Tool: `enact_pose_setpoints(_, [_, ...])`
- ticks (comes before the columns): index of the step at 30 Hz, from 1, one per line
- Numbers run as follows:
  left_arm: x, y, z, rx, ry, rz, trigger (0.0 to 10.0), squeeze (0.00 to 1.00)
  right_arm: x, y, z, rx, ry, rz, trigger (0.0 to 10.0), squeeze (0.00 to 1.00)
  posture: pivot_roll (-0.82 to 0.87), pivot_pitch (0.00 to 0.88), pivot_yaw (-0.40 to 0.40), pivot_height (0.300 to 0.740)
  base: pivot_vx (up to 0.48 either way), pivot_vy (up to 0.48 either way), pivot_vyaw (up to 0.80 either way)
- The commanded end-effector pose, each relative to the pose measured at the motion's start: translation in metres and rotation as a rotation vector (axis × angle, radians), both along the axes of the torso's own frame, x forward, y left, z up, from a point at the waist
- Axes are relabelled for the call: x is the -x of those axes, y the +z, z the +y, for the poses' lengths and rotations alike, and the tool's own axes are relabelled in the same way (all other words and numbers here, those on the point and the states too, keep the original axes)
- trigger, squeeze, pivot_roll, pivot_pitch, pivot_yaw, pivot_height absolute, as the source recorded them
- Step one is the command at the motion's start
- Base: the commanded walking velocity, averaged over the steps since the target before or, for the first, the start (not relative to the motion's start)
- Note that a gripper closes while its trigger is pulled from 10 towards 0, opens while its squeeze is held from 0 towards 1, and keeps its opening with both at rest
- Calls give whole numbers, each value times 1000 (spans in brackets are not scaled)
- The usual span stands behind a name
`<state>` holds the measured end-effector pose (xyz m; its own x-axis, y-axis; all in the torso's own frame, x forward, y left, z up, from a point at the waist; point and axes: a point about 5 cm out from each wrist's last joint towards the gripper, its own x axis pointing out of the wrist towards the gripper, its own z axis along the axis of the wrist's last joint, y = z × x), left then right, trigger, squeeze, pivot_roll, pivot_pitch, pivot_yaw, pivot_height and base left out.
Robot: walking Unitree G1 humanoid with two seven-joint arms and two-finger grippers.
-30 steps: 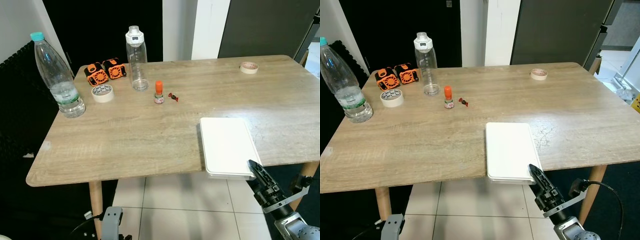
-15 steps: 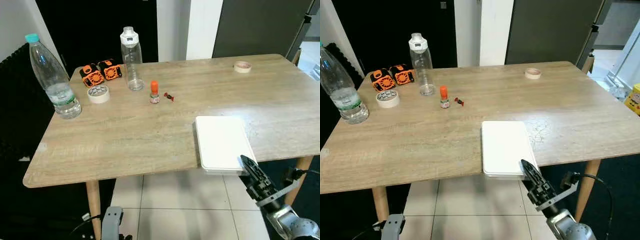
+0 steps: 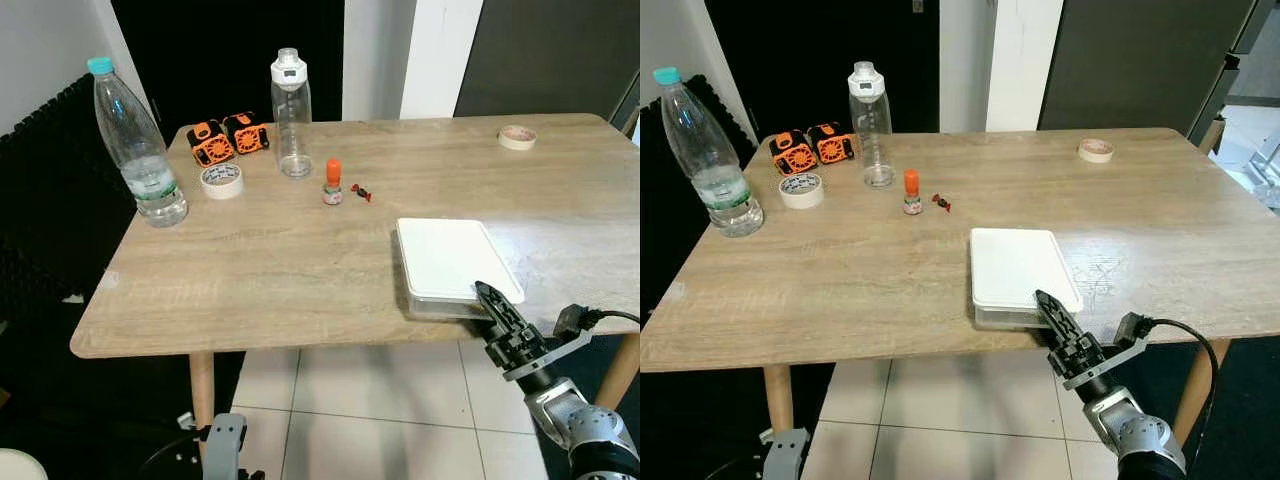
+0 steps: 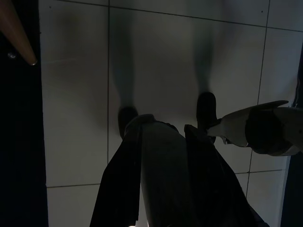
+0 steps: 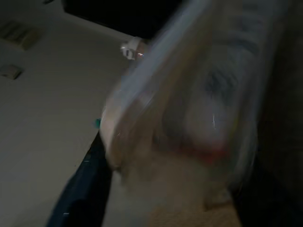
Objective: Restocking fridge
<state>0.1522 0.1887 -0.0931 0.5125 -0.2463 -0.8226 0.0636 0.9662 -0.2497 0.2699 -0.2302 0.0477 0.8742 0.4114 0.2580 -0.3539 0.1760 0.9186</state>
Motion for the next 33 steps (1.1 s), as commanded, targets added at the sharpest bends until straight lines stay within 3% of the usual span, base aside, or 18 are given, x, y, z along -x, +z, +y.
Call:
enact_pose_setpoints(1, [4,-2,0,-2,-2,13,10000,0,-2,2,-2,0,-27,-15,0,0,-7,0,1,740,0,0,0])
enact_pose_setpoints(15, [5,-2,-1,-5,-6,15,10000,0,-7,11,-12,12,-67,-58,0,0,-13,0,-2,740,0,0,0])
enact_pose_setpoints(20, [2,-1,-1,-2,12,3,10000,0,-9,31,-9,21,-1,-175,0,0,-14,0,-3,740,0,0,0])
enact_pose_setpoints(23, [-9,4,5,14,106,-37,10000,0,-7,52,-1,54,96,-287,0,0,-17,0,-2,740,0,0,0])
enact_pose_setpoints(26, [-19,9,12,30,196,-75,10000,0,-6,61,2,76,135,-332,0,0,-17,0,-2,740,0,0,0])
enact_pose_setpoints(29, [-39,22,31,28,357,-166,10000,0,-3,76,8,121,200,-395,0,0,-13,0,-4,740,0,0,0])
enact_pose_setpoints(30, [-43,25,35,25,386,-184,10000,0,-3,79,9,130,208,-405,0,0,-13,0,-4,740,0,0,0])
enact_pose_setpoints(32, [-50,35,59,-14,528,-228,10000,0,-3,89,11,154,225,-441,0,0,-7,0,-5,740,0,0,0])
enact_pose_setpoints(33, [-50,35,59,-14,528,-228,10000,0,-3,89,11,154,225,-441,0,0,-7,0,-5,740,0,0,0])
